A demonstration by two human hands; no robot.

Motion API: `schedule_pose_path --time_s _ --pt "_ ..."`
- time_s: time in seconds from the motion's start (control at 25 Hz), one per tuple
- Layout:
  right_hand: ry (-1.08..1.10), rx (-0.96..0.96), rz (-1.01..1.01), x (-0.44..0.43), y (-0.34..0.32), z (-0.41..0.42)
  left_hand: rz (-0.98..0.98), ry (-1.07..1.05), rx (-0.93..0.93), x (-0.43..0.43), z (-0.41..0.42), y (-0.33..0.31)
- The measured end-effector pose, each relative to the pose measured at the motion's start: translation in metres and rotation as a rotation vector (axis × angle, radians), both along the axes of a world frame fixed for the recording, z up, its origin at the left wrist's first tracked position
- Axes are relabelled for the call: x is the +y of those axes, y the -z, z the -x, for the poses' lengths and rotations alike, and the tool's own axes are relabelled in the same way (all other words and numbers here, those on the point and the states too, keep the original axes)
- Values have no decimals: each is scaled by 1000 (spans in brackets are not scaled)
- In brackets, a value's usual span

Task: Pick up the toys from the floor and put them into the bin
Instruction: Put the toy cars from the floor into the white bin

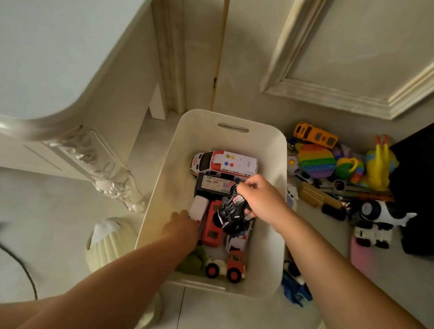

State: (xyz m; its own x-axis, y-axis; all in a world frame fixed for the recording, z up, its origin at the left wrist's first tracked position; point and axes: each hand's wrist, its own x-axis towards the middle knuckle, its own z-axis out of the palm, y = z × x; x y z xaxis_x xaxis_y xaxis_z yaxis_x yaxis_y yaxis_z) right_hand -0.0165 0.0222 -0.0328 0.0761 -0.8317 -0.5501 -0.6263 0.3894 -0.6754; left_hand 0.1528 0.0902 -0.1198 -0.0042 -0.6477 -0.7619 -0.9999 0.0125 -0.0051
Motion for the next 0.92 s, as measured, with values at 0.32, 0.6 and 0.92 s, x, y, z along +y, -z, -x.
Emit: schedule_pose_path --time_s 0.32,0.6,0.92 --pt "123 -49 -28 -14 19 -52 422 -1148 622 -29 -16 -52" --pt "199 -64 -230 -53 28 -119 388 -1281 789 -26 -4 -57" --pt "-208 42 25 -28 70 -104 364 -871 427 -28 1 -18"
